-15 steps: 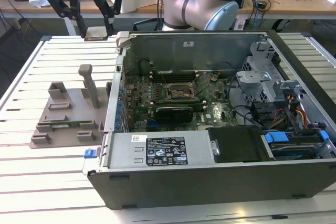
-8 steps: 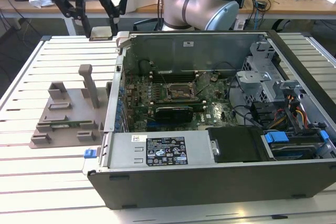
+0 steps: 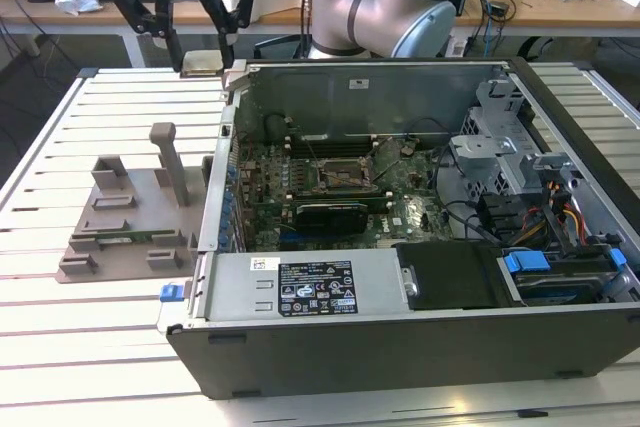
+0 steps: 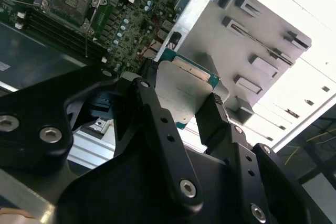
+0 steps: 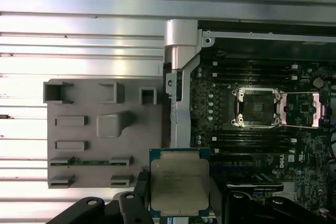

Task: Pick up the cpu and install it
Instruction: 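Pick up the cpu and move it towards the insertion slot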

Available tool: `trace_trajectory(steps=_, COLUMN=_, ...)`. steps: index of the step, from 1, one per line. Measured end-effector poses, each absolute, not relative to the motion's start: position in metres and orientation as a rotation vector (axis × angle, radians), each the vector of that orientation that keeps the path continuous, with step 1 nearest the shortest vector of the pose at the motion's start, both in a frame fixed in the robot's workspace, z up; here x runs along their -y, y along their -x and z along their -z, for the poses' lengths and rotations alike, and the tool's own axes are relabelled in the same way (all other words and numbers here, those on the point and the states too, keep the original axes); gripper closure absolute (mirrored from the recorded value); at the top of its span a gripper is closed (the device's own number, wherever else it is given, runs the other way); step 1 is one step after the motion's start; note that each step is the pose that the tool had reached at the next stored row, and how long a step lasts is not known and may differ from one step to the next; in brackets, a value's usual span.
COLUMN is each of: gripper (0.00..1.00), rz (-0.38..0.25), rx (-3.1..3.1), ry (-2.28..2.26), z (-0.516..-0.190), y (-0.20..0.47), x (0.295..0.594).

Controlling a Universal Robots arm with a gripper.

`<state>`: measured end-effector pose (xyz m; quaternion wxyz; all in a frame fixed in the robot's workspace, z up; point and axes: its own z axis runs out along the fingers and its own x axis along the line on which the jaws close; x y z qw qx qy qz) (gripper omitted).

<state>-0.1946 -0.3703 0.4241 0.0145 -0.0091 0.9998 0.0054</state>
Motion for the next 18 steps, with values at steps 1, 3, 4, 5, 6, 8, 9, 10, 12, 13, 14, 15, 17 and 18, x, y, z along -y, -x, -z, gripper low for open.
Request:
trace_trajectory(steps=1, gripper=0.46, rz=-0.017, rx=-3.112, ry=0.028, z=-0.424, y=0.191, x=0.37)
trace_trajectory(steps=3, gripper=0.46, rz=-0.017, rx=-3.112, ry=0.028, z=-0.424, y=0.187, x=0.37)
trace_trajectory(steps=4, gripper=0.46, rz=-0.017, rx=-3.112, ry=0.028, z=-0.424, y=0.185, x=0.37)
trace_trajectory(steps=5, gripper=0.46, rz=-0.017, rx=-3.112, ry=0.028, z=-0.424, y=0.183, x=0.37)
trace_trajectory(steps=6, gripper=0.46, rz=-0.017, rx=-3.112, ry=0.028, z=-0.424, y=0.182, x=0.37)
trace_trajectory(steps=8, gripper=0.46, rz=-0.017, rx=-3.112, ry=0.028, z=-0.424, y=0.18, x=0.37)
trace_trajectory(steps=9, gripper=0.46, rz=-0.017, rx=-3.112, ry=0.028, z=-0.424, y=0.178, x=0.37)
trace_trajectory(steps=10, gripper=0.46, rz=-0.017, rx=-3.112, ry=0.028, z=-0.424, y=0.176, x=0.37)
trace_trajectory(steps=12, gripper=0.46, rz=-0.017, rx=-3.112, ry=0.028, z=-0.424, y=0.171, x=0.37)
trace_trajectory(steps=13, gripper=0.46, rz=-0.017, rx=-3.112, ry=0.028, z=-0.424, y=0.169, x=0.37)
trace_trajectory(steps=14, gripper=0.46, rz=-0.017, rx=-3.112, ry=0.028, z=-0.424, y=0.168, x=0.37)
trace_trajectory(steps=15, gripper=0.46, rz=-0.017, rx=-3.112, ry=0.028, z=-0.424, y=0.167, x=0.37)
trace_trajectory(steps=17, gripper=0.46, rz=-0.017, rx=-3.112, ry=0.028, z=-0.424, y=0.162, x=0.37)
trace_trajectory(steps=18, gripper=0.46, rz=-0.017, rx=-3.112, ry=0.028, z=-0.424, y=0.161, x=0.37)
